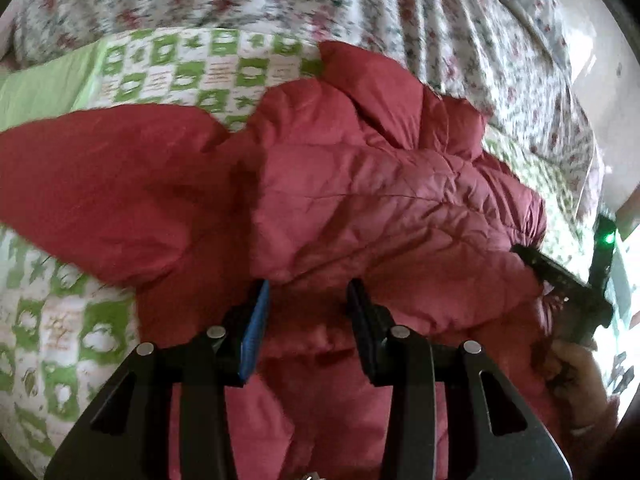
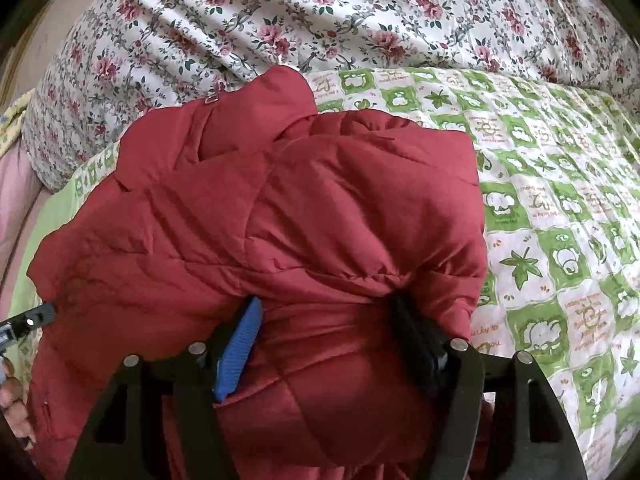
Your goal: Fold large clothes
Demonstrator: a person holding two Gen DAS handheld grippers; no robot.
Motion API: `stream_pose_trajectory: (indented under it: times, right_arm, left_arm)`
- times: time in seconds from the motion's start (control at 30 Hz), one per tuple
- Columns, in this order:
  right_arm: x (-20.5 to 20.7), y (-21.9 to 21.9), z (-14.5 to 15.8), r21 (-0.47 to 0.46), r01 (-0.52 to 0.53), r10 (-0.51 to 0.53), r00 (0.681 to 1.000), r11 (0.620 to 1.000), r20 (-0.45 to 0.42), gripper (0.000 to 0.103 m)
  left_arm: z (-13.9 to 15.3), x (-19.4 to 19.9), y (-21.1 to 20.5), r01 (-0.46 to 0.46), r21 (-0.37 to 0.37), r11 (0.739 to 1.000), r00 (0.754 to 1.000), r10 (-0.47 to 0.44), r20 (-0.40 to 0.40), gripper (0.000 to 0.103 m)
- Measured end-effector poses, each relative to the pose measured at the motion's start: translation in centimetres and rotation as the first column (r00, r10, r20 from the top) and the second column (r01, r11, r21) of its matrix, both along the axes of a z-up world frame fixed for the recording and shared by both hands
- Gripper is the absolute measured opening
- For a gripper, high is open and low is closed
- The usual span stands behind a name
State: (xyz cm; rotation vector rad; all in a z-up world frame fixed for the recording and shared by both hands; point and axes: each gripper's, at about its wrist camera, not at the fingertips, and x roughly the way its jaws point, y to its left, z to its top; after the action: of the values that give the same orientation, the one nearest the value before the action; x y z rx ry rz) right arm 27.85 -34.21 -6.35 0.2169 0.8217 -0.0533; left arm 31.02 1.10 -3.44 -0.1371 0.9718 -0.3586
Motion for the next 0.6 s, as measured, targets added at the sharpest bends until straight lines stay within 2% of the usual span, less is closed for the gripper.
stream_pose_trajectory:
  times: [0.03,0.13,0.23,0.4,0.6]
  right_arm:
    - [-0.1,0.0,0.2,-0.002,0.000,0.000,1.000,1.000,0.002,0.074]
    - [-1.1,0.1,1.5,0.008,0.008,-0.008,1.000,1.000,0.005,0.074]
    - [-2.8,0.4,3.2,0.051,0.004,-0.005,1.000,0.999,0.024,0.074]
    - [-6.4,2.8,6.0,0.073,-0.081,0.077,0.995,0.994,0.059,0.074]
    - [-9.9,5.1,6.9,0.101,-0.153,0.148,0.987,0.983,0.056,0.076]
  left_arm:
    - [0.1,-0.2,1.1,-0.019,-0.025,1.000,1.000,0.018,-0.011,0.038]
    - [0.1,-0.9,3.9,-0.092,-0.024,0.995,0.996,0.092,-0.012,0.040]
    - [-0.3,-1.3,7.0,-0.158,-0.054,0.986,0.987,0.158,-0.015,0.043]
    - [-1.4,-0.6,12.2,-0.275,-0.126,0.953,0.961,0.269,-0.058,0.045]
    - [-2.7,0.3,15.8,-0.347,-0.145,0.927,0.937,0.336,-0.094,0.045]
